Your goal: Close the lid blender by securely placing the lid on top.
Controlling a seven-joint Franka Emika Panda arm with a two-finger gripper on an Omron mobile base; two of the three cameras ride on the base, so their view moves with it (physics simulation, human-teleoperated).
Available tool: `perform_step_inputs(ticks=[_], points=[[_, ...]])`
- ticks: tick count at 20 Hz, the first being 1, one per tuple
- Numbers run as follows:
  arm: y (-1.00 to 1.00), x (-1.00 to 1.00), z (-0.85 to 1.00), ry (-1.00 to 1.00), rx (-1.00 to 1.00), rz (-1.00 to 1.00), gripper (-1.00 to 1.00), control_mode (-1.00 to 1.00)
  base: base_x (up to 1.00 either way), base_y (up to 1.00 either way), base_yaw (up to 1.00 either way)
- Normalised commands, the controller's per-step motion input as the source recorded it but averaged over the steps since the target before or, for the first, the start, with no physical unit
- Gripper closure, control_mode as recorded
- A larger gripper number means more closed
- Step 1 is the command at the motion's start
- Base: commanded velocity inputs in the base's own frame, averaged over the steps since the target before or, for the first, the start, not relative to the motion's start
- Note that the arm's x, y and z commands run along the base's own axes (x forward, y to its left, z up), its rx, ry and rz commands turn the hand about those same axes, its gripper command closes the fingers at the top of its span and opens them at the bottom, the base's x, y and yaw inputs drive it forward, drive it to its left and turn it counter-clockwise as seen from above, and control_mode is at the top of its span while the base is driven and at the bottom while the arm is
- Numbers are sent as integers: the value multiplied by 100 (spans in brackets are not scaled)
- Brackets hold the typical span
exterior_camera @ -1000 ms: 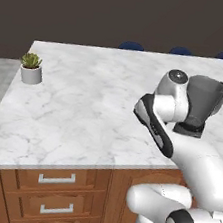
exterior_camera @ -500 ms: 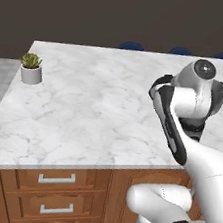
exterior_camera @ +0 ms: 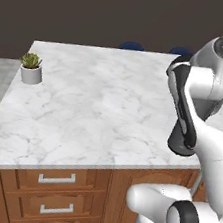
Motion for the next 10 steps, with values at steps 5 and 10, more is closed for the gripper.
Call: perform_step_inputs(ticks=[5, 10], points=[[-61, 0, 69, 2, 0, -1, 100, -100, 0, 0, 0], [-65, 0, 8, 11, 7, 2, 100, -100, 0, 0, 0]])
